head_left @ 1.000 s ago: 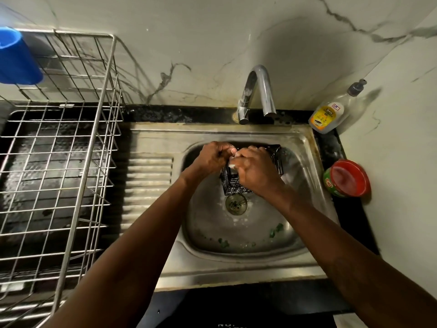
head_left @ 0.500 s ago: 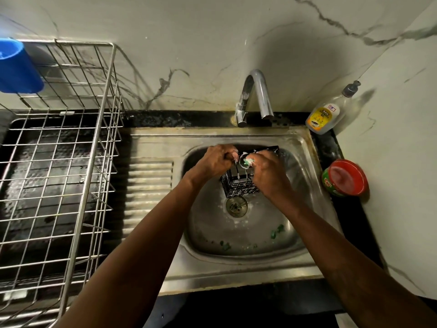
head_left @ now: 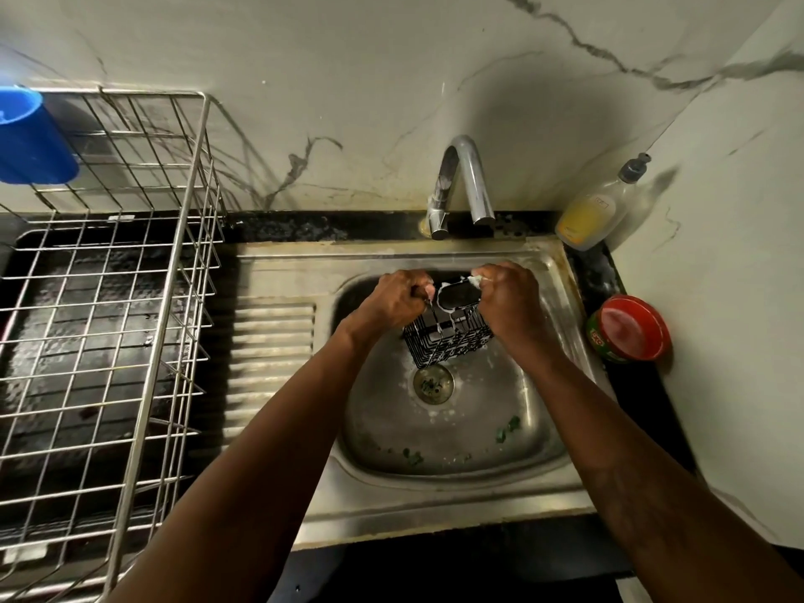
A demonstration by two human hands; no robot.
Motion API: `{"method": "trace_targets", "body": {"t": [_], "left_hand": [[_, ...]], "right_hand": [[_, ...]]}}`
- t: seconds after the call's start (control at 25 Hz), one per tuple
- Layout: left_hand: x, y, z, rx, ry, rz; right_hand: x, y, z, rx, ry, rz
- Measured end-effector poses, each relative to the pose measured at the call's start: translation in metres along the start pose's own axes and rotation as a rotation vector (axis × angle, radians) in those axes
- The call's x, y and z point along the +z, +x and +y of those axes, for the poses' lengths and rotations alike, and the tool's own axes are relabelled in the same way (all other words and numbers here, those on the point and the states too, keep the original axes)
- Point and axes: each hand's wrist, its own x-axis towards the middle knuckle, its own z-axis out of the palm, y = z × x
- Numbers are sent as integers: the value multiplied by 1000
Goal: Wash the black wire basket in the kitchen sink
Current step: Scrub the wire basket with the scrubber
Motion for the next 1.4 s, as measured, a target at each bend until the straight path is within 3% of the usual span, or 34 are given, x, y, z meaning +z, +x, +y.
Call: {"method": "trace_targets", "body": {"t": [0.24, 0.56, 0.76, 0.96, 1.2, 1.28, 1.4], "left_hand": [[1, 4, -6, -17, 2, -25], [-2, 0, 3, -29, -9, -27], [-5, 3, 2, -33, -5, -37], [-1, 0, 4, -47, 7, 3], [-5, 13, 11, -77, 34, 51], [-5, 15, 12, -81, 57, 47], [-7, 15, 14, -78, 90, 30]], "right_hand": [[18, -9, -30, -233, 68, -77], [6, 2, 0, 201, -83, 37], [25, -1, -41, -173, -32, -88], [0, 17, 10, 79, -22, -4], [-1, -22, 21, 160, 67, 85], [9, -39, 8, 143, 106, 90], [23, -54, -13, -52, 148, 0]]}}
